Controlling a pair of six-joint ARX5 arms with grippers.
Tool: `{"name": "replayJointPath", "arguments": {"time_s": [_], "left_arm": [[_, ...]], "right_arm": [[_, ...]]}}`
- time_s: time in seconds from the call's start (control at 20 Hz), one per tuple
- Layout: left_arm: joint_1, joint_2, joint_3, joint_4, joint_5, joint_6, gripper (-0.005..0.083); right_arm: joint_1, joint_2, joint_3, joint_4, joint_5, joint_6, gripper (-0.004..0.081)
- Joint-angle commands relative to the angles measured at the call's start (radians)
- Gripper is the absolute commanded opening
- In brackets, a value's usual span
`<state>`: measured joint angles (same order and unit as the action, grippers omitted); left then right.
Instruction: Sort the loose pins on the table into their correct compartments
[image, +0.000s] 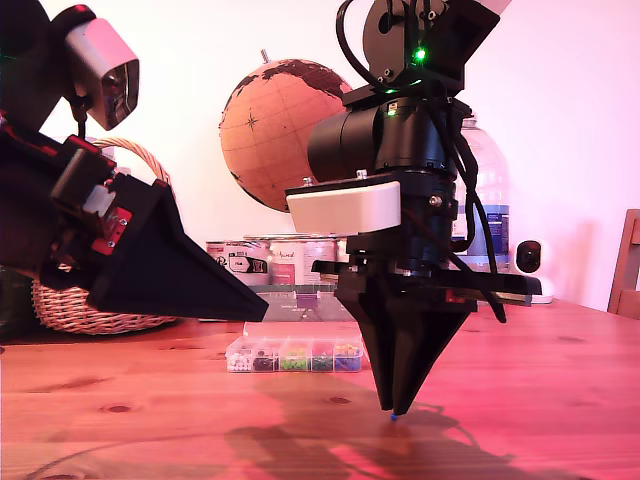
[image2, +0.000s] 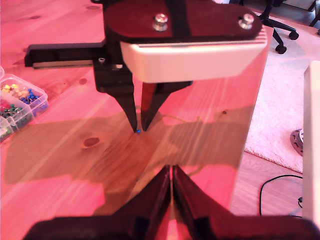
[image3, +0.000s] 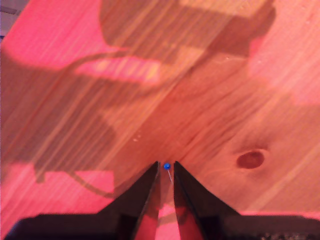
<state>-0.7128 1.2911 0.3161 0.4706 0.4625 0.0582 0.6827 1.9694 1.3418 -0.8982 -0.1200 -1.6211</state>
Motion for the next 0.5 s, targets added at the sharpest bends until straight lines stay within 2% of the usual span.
{"name": "replayJointPath", "arguments": {"time_s": [0.0, 0.45], "left_arm": [[-0.001, 0.004, -0.002, 0.002, 0.001, -0.002, -0.0021], [-0.001, 0.004, -0.002, 0.001, 0.001, -0.002, -0.0021]], "right_arm": [[0.008, 0.016, 0.000, -0.001, -0.001, 0.002, 0.0071], [0.008, 0.031, 0.000, -0.003, -0.003, 0.002, 0.0071]]}}
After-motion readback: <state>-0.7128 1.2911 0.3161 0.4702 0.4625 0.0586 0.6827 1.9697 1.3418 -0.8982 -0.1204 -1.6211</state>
